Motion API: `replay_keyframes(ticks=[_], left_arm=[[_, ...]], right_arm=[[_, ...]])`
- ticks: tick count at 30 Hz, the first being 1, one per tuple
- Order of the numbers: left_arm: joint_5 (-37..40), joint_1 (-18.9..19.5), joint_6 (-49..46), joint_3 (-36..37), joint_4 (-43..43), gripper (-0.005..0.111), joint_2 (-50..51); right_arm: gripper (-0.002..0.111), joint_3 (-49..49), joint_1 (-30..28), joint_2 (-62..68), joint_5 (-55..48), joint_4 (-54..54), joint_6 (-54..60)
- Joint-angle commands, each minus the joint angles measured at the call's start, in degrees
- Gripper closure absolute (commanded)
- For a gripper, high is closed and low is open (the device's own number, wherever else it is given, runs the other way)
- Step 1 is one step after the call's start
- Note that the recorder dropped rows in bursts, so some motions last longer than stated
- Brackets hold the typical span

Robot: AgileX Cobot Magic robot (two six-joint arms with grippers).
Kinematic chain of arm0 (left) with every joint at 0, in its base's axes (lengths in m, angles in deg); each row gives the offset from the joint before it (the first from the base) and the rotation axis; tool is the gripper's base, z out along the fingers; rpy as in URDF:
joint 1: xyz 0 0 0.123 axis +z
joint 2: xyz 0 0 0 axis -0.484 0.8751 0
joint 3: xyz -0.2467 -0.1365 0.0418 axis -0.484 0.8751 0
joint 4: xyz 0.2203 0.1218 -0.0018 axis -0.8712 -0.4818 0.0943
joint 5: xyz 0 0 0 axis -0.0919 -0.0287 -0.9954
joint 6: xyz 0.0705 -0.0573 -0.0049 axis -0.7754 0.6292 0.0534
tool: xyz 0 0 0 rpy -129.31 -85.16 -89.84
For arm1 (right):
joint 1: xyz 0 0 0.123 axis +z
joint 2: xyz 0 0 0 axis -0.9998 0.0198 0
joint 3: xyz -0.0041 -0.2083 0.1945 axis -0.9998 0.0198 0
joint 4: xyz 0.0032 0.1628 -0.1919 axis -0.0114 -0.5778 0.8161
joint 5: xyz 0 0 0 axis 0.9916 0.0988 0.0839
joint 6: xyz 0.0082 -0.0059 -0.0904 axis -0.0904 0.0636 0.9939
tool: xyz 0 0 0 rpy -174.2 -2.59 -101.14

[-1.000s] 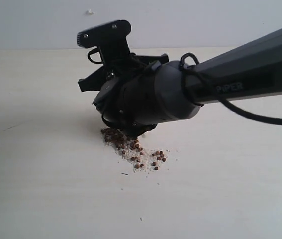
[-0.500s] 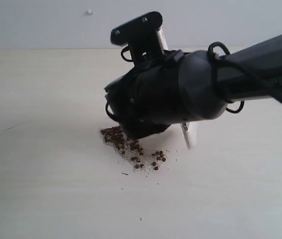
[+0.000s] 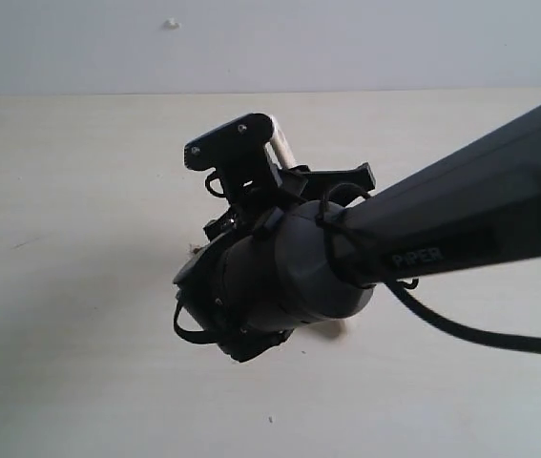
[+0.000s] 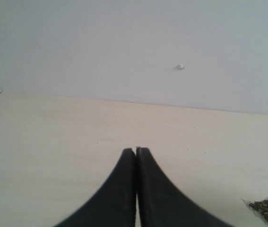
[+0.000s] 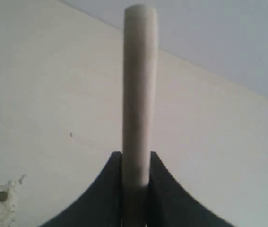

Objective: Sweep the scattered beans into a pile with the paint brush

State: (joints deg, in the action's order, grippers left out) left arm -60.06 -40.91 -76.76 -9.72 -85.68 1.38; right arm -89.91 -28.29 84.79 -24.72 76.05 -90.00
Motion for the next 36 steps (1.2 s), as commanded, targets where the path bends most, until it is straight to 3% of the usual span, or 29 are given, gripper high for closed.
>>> replay_keyframes(ticks=[1, 9, 21, 26, 31, 36], left_arm=[[0.1, 0.1, -0.2, 0.0, 0.4, 0.107, -0.4], [0.1, 0.1, -0.2, 0.0, 0.4, 0.107, -0.4], [0.1, 0.1, -0.2, 0.0, 0.4, 0.107, -0.4], [0.1, 0.1, -0.2, 0.0, 0.4, 0.107, -0.4], [0.1, 0.1, -0.3, 0.0, 0.4, 0.107, -0.4], [0.1, 0.1, -0.3, 0.0, 0.4, 0.107, -0.4]], right_arm=[[0.108, 0.1, 0.4, 0.1, 3.5, 1.1, -5.7], [0.108, -1.3, 2.3, 0.1, 6.7, 1.9, -14.9], [0.108, -8.3, 2.7, 0.1, 4.6, 1.7, -14.6], [0.108, -8.7, 2.8, -1.5, -2.0, 0.9, -8.3], [0.108, -8.7, 2.7, -5.9, -2.2, 1.2, -0.9], [0.108, -5.7, 2.7, -12.4, 6.2, 8.8, 7.5]])
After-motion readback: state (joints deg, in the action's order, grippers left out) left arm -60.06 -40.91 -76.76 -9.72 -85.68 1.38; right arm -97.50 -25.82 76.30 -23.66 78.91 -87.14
